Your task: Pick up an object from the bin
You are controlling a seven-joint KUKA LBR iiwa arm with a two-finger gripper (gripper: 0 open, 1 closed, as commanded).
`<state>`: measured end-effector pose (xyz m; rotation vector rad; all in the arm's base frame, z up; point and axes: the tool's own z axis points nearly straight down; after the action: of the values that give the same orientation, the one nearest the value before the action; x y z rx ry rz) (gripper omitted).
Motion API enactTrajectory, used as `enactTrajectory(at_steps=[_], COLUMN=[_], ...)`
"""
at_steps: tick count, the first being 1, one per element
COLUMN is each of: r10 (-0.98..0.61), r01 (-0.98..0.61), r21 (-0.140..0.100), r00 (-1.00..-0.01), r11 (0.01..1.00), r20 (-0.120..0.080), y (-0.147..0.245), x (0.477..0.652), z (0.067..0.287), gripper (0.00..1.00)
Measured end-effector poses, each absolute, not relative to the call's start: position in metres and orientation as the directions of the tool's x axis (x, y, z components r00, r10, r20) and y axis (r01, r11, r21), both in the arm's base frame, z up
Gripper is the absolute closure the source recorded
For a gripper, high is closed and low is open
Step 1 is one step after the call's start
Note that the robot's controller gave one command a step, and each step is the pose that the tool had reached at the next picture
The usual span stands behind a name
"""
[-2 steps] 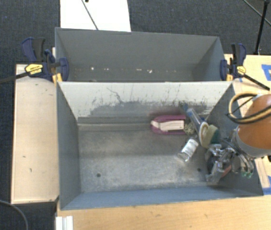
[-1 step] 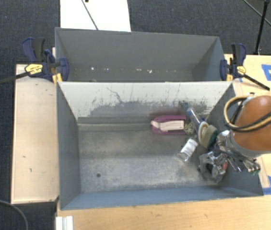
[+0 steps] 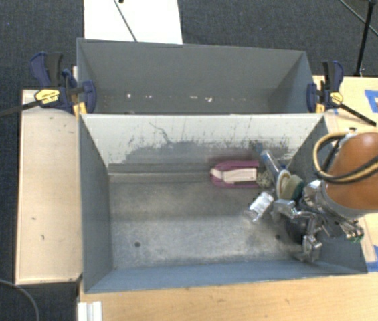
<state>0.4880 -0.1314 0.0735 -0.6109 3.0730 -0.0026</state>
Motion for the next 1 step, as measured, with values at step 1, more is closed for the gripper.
enactTrajectory(at_steps=[1], r10=[-0.386], r01=[-0.386], r21=[0.000], r00=[-0.923], r11=[0.923], r20=[-0.004], y=[-0.1302], x=[0.4862], z=[0.0724], gripper=[1.00])
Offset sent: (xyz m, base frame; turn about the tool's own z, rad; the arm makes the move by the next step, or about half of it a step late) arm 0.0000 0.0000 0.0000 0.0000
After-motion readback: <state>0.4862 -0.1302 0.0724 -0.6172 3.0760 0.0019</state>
